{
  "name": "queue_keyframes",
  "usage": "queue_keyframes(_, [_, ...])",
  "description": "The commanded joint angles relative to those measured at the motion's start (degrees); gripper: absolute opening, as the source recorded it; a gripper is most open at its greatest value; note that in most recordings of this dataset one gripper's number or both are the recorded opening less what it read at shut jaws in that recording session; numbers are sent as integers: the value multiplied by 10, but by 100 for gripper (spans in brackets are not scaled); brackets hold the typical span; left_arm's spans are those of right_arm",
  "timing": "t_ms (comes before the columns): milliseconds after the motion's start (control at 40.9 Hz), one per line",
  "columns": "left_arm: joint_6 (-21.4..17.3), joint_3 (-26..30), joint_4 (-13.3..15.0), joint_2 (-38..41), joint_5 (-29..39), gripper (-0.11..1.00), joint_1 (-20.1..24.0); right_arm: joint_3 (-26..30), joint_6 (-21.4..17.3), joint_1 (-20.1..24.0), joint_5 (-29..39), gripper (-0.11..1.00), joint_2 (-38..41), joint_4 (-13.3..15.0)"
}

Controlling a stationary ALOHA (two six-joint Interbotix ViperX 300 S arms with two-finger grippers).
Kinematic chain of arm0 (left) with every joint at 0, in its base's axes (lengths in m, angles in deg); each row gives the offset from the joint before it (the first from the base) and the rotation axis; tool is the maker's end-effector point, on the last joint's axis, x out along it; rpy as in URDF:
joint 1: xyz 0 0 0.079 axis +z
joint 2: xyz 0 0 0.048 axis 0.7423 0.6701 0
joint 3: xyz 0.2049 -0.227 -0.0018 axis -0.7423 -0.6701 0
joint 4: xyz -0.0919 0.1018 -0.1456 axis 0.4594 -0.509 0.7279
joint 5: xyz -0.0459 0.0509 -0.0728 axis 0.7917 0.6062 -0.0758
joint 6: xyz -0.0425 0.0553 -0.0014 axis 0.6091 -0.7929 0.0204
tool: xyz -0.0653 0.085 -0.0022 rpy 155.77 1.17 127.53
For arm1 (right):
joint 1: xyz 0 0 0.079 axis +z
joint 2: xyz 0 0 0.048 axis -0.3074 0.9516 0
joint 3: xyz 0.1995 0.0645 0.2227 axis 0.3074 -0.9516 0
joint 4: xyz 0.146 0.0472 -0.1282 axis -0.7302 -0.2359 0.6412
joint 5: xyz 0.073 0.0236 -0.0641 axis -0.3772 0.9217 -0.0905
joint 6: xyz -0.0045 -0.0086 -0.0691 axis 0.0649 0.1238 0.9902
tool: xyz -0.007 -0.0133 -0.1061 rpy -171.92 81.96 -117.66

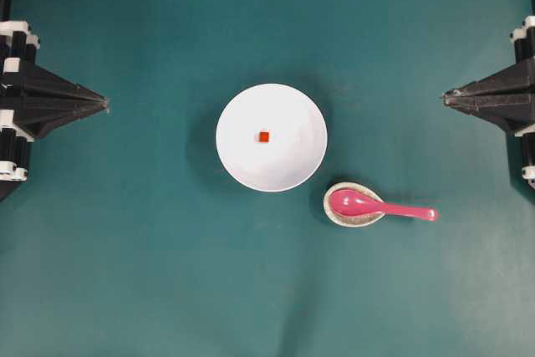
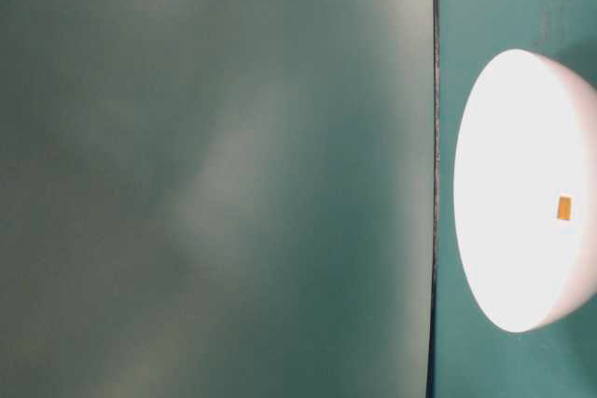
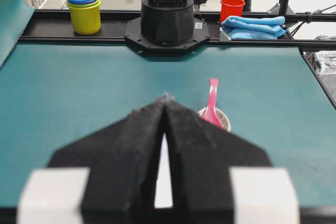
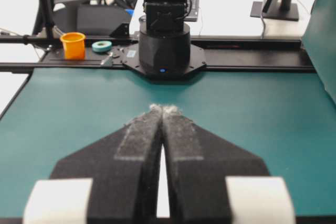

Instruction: Grip the spoon and scoop the red block from the bowl with right arm.

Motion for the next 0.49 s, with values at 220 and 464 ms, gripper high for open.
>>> queue_keyframes(220, [-1, 25, -7, -1, 54, 0, -1, 28, -32, 10, 25, 0, 2, -5])
queue_keyframes(464, [3, 25, -7, -2, 54, 0, -1, 24, -62, 10, 30, 15, 11, -5])
